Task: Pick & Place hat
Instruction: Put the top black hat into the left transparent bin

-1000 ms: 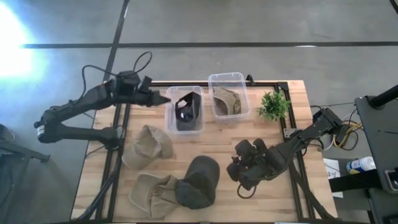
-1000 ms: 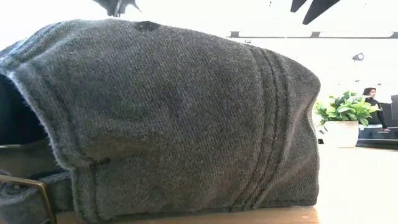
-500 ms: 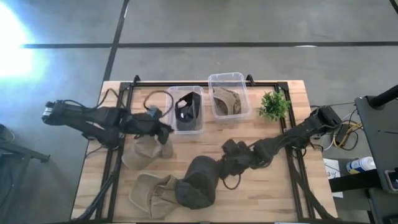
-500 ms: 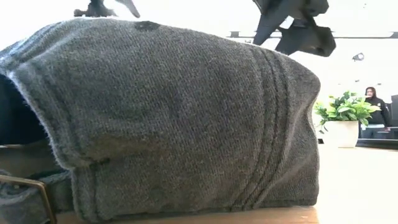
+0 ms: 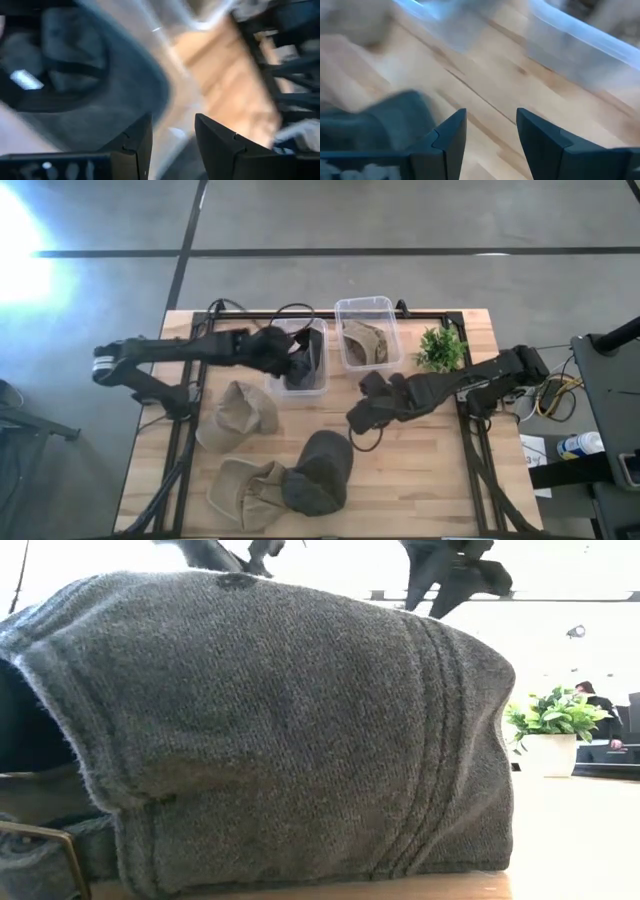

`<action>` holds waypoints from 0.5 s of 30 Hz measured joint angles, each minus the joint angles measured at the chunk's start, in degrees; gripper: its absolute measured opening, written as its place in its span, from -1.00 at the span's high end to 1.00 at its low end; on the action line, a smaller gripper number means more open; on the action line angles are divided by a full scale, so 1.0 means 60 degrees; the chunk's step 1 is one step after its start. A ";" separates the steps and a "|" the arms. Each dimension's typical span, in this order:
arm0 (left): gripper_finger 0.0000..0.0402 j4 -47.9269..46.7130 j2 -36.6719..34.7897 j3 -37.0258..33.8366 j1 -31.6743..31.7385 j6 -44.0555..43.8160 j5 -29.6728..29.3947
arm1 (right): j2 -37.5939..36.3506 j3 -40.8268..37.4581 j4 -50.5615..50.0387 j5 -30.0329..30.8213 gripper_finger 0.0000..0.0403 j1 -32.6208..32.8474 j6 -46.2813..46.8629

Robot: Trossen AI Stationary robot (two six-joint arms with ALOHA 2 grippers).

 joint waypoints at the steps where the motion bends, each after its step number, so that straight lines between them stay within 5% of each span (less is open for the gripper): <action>1: 0.30 -0.0274 0.0250 0.0220 0.0116 0.0124 -0.0006 | -0.0010 0.0031 -0.0454 0.0007 0.16 0.0085 0.0289; 15: 0.30 -0.3700 0.2472 0.3982 0.0381 0.0964 -0.1327 | -0.0014 -0.0671 -0.1266 0.0011 0.16 0.1172 0.2307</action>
